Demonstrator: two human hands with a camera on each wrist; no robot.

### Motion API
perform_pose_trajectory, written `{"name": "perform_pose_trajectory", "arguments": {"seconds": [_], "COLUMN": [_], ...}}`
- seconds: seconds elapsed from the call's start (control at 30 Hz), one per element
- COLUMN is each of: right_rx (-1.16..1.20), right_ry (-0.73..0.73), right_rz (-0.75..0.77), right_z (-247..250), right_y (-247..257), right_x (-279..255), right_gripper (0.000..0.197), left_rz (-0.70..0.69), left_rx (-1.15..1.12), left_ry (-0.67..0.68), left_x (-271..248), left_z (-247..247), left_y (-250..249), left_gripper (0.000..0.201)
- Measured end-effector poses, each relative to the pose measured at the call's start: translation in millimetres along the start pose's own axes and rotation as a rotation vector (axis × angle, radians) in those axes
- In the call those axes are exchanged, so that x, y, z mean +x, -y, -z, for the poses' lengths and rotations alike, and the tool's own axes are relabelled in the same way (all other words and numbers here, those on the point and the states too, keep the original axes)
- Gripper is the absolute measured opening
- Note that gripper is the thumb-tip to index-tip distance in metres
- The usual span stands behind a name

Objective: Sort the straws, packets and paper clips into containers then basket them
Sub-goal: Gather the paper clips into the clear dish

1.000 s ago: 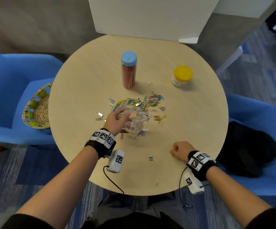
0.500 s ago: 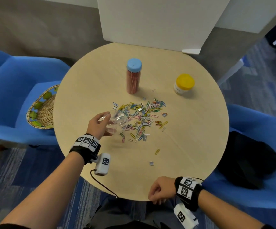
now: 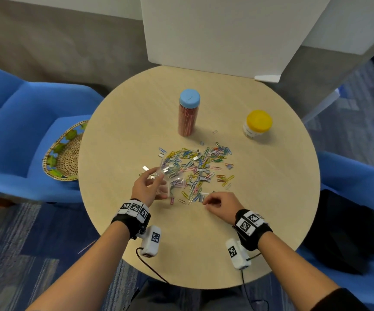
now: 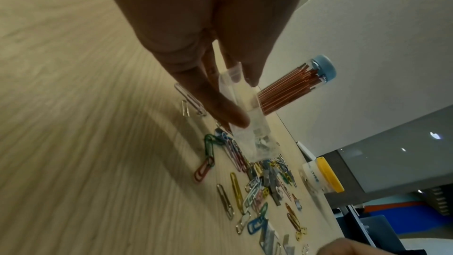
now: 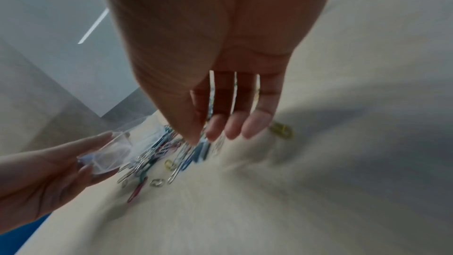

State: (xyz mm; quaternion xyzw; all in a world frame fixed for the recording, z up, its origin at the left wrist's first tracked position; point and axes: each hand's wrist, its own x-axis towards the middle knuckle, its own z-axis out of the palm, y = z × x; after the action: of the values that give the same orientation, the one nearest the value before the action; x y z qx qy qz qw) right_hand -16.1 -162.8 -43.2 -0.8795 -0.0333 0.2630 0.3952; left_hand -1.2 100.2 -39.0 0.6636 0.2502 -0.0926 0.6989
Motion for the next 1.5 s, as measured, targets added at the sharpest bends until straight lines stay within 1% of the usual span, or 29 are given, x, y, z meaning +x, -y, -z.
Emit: {"name": "perform_pose_trajectory", "arguments": {"seconds": [0.03, 0.07, 0.13, 0.17, 0.2, 0.27, 0.33, 0.37, 0.4, 0.5, 0.53, 0.67, 0.73, 0.77, 0.83, 0.9, 0.93, 0.97, 1.0, 1.03, 1.07, 1.1, 1.13, 1.17, 1.23, 1.27, 1.3, 1.37, 1.5], "right_rx": [-0.034, -0.068, -0.101, -0.102, -0.096, -0.069, -0.017, -0.023, -0.046, -0.192, -0.25, -0.376, -0.431, -0.451, -0.449, -0.471, -0.515, -0.578, -0.652, -0.723, -0.785, -0.827, -0.846, -0.844, -0.808, -0.788, -0.772, -0.758, -0.823], "right_ry": [-0.012, 0.024, 0.234, 0.334, 0.377, 0.304, 0.164, 0.123, 0.113, 0.193, 0.189, -0.057, -0.119, -0.135, -0.152, -0.101, -0.045, 0.018, 0.067, 0.096, 0.107, 0.103, 0.082, 0.055, -0.001, -0.023, -0.038, -0.059, -0.075], "right_rz": [-0.018, -0.051, -0.14, -0.178, -0.194, -0.185, -0.181, -0.175, -0.159, -0.13, -0.128, -0.158, -0.137, -0.129, -0.081, -0.018, -0.004, -0.006, -0.011, -0.015, -0.011, -0.003, 0.009, 0.023, 0.068, 0.101, 0.13, 0.166, 0.182], "right_z": [8, 15, 21, 19, 16, 10, 9, 12, 14, 23, 27, 48, 56, 58, 60, 58, 55, 51, 48, 44, 40, 37, 34, 33, 29, 27, 25, 24, 19], "right_y": [-2, -4, -5, -6, -5, -5, -3, 1, 4, 14, 15, 15, 14, 13, 15, 21, 24, 28, 31, 34, 36, 36, 35, 35, 33, 31, 30, 29, 32], "right_x": [1, 0, -3, -3, -2, 6, 22, 30, 36, 46, 49, 60, 67, 71, 78, 83, 86, 88, 89, 91, 92, 92, 92, 92, 92, 92, 92, 95, 93], "right_gripper": [0.011, 0.009, 0.003, 0.006, 0.006, 0.004, 0.011, 0.013, 0.014, 0.02, 0.021, 0.021, 0.016, 0.029, 0.063, 0.094, 0.107, 0.116, 0.12, 0.12, 0.116, 0.108, 0.096, 0.083, 0.059, 0.05, 0.044, 0.035, 0.029], "left_rz": [0.0, -0.002, -0.003, -0.001, -0.002, -0.01, -0.024, -0.03, -0.036, -0.041, -0.037, 0.008, 0.015, 0.021, 0.036, 0.019, -0.043, -0.144, -0.266, -0.378, -0.466, -0.517, -0.538, -0.528, -0.494, -0.507, -0.536, -0.576, -0.566], "left_rx": [0.0, 0.0, -0.011, -0.022, -0.034, -0.051, -0.052, -0.047, -0.045, -0.041, -0.034, 0.077, 0.203, 0.27, 0.436, 0.589, 0.635, 0.659, 0.667, 0.677, 0.699, 0.749, 0.82, 0.909, 1.084, 1.16, 1.225, 1.296, 1.274], "left_ry": [0.003, 0.001, -0.027, -0.054, -0.084, -0.144, -0.189, -0.207, -0.225, -0.294, -0.321, -0.415, -0.425, -0.422, -0.424, -0.47, -0.501, -0.521, -0.512, -0.458, -0.354, -0.216, -0.07, 0.057, 0.216, 0.249, 0.261, 0.263, 0.25], "left_x": [1, 3, 6, 8, 11, 19, 30, 37, 45, 70, 76, 92, 94, 93, 90, 86, 83, 78, 75, 72, 70, 69, 68, 68, 68, 68, 68, 69, 71], "left_z": [0, 1, 6, 10, 14, 24, 32, 35, 37, 38, 38, 39, 44, 46, 50, 50, 48, 45, 40, 34, 26, 16, 5, -6, -25, -33, -41, -54, -65], "left_y": [1, 3, 3, 2, 1, -2, -6, -8, -11, -20, -22, -22, -18, -18, -20, -25, -28, -33, -37, -41, -44, -47, -47, -46, -38, -32, -27, -19, -15], "left_gripper": [0.031, 0.032, 0.034, 0.034, 0.034, 0.036, 0.038, 0.039, 0.04, 0.044, 0.045, 0.046, 0.048, 0.05, 0.052, 0.055, 0.055, 0.054, 0.051, 0.047, 0.042, 0.037, 0.035, 0.038, 0.057, 0.064, 0.065, 0.055, 0.029]}}
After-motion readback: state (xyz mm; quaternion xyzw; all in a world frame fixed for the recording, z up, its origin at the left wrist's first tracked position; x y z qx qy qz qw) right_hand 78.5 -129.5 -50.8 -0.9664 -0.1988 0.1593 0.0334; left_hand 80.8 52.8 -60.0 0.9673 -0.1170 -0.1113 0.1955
